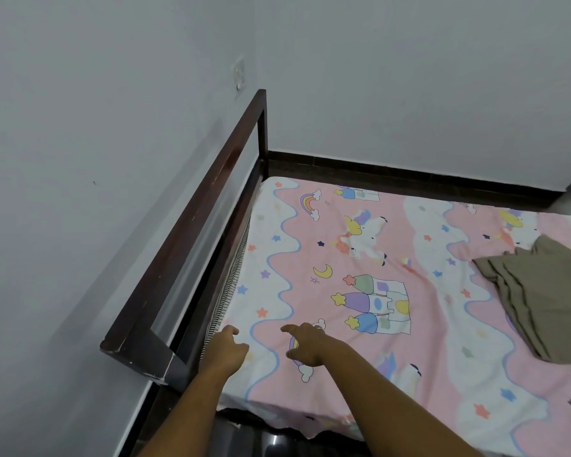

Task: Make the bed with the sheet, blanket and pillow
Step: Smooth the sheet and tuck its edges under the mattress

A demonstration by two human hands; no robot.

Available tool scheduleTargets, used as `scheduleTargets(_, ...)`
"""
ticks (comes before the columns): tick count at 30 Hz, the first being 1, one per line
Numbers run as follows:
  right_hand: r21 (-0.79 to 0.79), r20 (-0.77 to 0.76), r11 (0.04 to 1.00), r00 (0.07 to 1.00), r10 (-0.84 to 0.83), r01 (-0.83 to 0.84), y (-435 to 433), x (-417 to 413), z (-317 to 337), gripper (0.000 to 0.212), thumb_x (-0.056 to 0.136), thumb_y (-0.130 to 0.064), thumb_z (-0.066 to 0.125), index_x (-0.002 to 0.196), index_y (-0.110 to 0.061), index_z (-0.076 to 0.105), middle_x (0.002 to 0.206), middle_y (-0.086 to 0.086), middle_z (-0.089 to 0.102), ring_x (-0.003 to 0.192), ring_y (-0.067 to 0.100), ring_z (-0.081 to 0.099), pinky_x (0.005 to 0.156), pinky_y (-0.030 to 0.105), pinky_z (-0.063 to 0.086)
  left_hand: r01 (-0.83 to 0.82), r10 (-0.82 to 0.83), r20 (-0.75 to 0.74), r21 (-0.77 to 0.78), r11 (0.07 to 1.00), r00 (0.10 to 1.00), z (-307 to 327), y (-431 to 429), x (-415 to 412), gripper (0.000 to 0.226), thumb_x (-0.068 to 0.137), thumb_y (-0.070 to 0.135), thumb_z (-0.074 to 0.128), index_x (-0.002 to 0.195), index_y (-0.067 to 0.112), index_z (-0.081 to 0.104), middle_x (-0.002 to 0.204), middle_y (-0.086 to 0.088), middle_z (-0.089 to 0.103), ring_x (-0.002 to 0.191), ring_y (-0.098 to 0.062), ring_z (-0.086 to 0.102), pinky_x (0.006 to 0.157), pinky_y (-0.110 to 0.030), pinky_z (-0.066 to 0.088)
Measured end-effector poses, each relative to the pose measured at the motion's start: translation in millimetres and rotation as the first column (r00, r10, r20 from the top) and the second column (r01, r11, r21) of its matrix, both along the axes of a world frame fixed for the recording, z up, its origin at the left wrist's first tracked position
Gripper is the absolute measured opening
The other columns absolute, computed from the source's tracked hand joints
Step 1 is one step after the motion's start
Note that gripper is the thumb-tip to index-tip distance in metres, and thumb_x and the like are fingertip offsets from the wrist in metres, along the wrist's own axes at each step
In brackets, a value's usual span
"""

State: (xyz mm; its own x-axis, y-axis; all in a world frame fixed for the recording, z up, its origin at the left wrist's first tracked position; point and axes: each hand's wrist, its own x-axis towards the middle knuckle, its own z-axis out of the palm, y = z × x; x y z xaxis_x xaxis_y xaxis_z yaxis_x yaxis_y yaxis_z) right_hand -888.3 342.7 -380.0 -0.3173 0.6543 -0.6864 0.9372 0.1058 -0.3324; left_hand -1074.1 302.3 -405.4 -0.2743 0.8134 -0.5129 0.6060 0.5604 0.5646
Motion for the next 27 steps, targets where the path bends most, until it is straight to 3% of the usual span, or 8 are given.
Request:
scheduleTargets(6, 0.015, -0.013, 0.997, 0.997, 0.070, -0.070, 6.4, -3.3, -13.2, 0.060, 0.097, -0.030, 0.050, 0.150, -0.027, 0.021, 0.148, 0.015, 0.029, 0.138, 0.034, 0.027, 0.112, 0.044, 0.029, -0.042, 0.042, -0.003, -0.001, 0.999, 0.999, -14.3, 4.1, 0.7, 0.043, 0.088, 0.020, 0.058, 0.129, 0.013, 0.048, 0.125, -0.009, 0.055, 0.090, -0.019, 0.053, 0.084, -0.031, 0.047)
scheduleTargets(17, 0.068, -0.082, 0.978, 0.976, 0.204, -0.198, 6.1, 1.8, -72.9, 0.060, 0.097, -0.032, 0.049, 0.150, -0.020, 0.022, 0.151, 0.013, 0.026, 0.140, 0.033, 0.023, 0.113, 0.044, 0.025, -0.147, 0.149, -0.083, 0.023, 0.989, 0.985, -69.3, -6.9, 6.4, 0.044, 0.087, 0.020, 0.061, 0.129, 0.014, 0.049, 0.131, -0.007, 0.052, 0.116, -0.024, 0.052, 0.093, -0.033, 0.046)
scheduleTargets(22, 0.106, -0.119, 0.973, 0.969, 0.216, -0.203, 11.8, -2.6, -123.5, 0.060, 0.097, -0.033, 0.047, 0.150, -0.019, 0.022, 0.151, 0.012, 0.026, 0.140, 0.033, 0.023, 0.113, 0.047, 0.026, -0.148, 0.164, -0.136, 0.122, 0.981, 0.977, -119.2, 5.0, 3.9, 0.049, 0.087, 0.019, 0.061, 0.134, 0.013, 0.046, 0.138, -0.007, 0.048, 0.124, -0.026, 0.048, 0.101, -0.038, 0.043)
scheduleTargets(27, 0.185, 0.015, 0.942, 0.959, 0.283, -0.281, 10.8, -17.9, -206.8, 0.073, 0.094, -0.054, 0.042, 0.152, -0.030, 0.004, 0.161, 0.000, -0.002, 0.146, 0.030, 0.001, 0.115, 0.053, 0.011, -0.037, 0.096, -0.362, 0.167, 0.985, 0.927, -190.2, 18.0, -12.1, 0.062, 0.091, 0.032, 0.056, 0.144, 0.013, 0.030, 0.149, -0.007, 0.032, 0.136, -0.025, 0.030, 0.109, -0.037, 0.033)
